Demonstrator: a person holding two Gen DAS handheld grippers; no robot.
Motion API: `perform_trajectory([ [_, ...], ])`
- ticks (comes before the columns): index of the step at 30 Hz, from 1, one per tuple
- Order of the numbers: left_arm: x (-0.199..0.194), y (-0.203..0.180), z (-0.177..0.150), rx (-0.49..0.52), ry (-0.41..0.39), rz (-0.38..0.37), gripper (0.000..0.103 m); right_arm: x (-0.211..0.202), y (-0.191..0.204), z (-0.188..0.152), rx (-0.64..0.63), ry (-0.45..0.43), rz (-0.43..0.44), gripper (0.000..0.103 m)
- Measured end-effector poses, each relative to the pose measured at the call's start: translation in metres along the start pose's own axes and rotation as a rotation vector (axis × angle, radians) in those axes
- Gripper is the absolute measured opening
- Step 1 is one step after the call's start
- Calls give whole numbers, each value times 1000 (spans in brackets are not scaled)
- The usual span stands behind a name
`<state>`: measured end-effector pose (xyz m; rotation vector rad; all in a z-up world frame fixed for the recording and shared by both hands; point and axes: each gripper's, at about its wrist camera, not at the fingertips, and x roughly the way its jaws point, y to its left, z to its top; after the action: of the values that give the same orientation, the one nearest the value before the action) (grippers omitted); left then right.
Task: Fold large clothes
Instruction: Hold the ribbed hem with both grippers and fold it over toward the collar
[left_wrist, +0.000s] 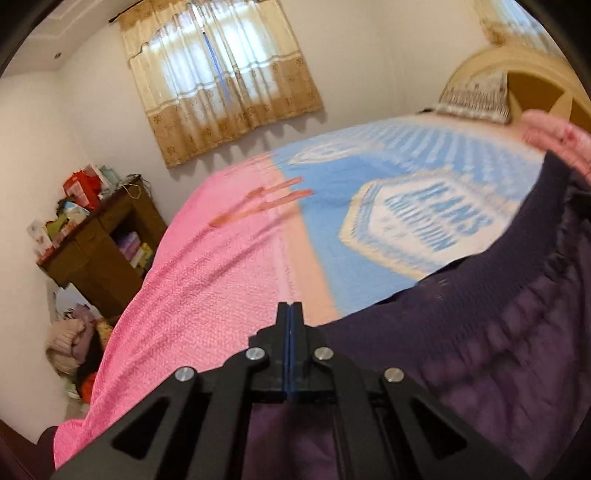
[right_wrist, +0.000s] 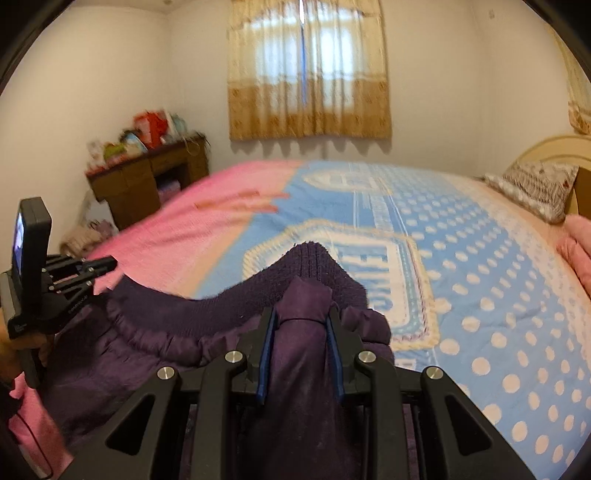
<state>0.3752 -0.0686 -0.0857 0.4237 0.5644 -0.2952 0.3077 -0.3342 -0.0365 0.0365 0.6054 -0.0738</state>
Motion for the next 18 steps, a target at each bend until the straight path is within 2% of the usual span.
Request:
perform_trajectory([
  [3, 38, -3, -13, -10, 62, 48, 0, 36, -6, -17, 13, 82, -38, 26],
  [5, 45, 4, -20, -68, 92, 4, 0, 50, -13, -29, 35, 119, -30, 26],
  [7, 35, 12, -20, -103, 68, -37, 3, 53, -14, -37, 27, 119, -31, 26],
  [8, 27, 15, -18, -111, 49, -92, 6, 54, -13, -39, 22, 116, -32, 26],
  [10, 14, 20, -12, -119, 49, -150, 30, 56, -14, -41, 28, 112, -24, 26],
  [11, 7, 21, -9, -123, 54, -176, 67, 56, -14, -42, 33, 112, -20, 26],
  [12, 1, 21, -7, -128, 43, -196, 89, 58, -16, -43, 40, 112, -13, 26],
  [14, -8, 14, -5, -100, 16, -216, 91, 58, -16, -44, 46, 109, -6, 26],
  [16, 4, 0, -3, -48, 63, -225, 92, 58, -16, -44, 49, 107, -2, 26],
  [17, 11, -7, -4, -27, 100, -223, 90, 57, -17, -45, 53, 105, 3, 26],
  [18, 18, -11, -5, -13, 125, -218, 82, 57, -17, -45, 56, 105, 7, 26],
])
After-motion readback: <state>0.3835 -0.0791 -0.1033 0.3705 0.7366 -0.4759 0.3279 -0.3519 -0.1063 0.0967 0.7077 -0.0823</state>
